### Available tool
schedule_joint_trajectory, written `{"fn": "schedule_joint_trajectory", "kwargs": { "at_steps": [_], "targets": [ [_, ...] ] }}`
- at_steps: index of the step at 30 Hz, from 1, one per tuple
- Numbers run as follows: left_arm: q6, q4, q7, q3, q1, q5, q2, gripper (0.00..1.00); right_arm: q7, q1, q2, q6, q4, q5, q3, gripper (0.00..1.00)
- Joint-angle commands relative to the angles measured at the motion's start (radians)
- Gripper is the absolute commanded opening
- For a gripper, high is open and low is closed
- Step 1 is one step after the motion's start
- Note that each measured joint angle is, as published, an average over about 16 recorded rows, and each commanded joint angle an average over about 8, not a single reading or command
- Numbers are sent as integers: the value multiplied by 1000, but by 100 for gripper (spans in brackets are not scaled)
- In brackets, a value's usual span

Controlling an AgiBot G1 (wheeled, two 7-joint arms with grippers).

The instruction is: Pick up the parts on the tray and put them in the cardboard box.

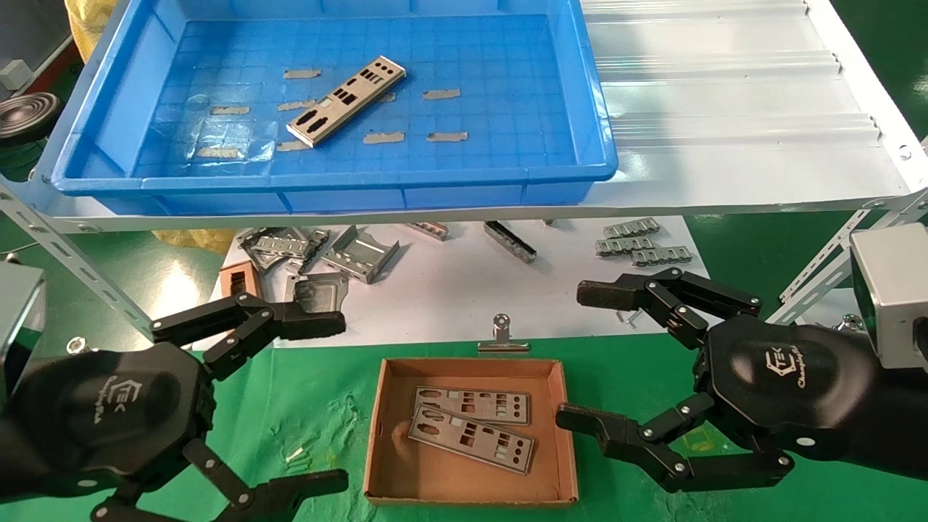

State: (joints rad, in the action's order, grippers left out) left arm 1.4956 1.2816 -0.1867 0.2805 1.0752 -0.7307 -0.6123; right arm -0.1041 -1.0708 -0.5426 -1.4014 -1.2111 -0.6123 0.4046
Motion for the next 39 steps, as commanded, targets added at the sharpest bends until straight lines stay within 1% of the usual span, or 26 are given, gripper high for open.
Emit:
{"fn": "schedule_joint_trajectory", "kwargs": {
  "at_steps": [1,30,33,35,39],
  "targets": [
    [0,0,0,0,0,0,0,100,0,0,0,0,0,0,0,0],
    [-1,1,0,-1,3,-2,1,100,0,0,0,0,0,0,0,0],
    [-11,6,-6,0,28,-15,-2,100,0,0,0,0,0,0,0,0],
    [-22,5,-16,4,64,-33,-7,100,0,0,0,0,0,0,0,0],
    [-53,-27,-48,27,181,-106,-35,100,0,0,0,0,0,0,0,0]
  ]
}}
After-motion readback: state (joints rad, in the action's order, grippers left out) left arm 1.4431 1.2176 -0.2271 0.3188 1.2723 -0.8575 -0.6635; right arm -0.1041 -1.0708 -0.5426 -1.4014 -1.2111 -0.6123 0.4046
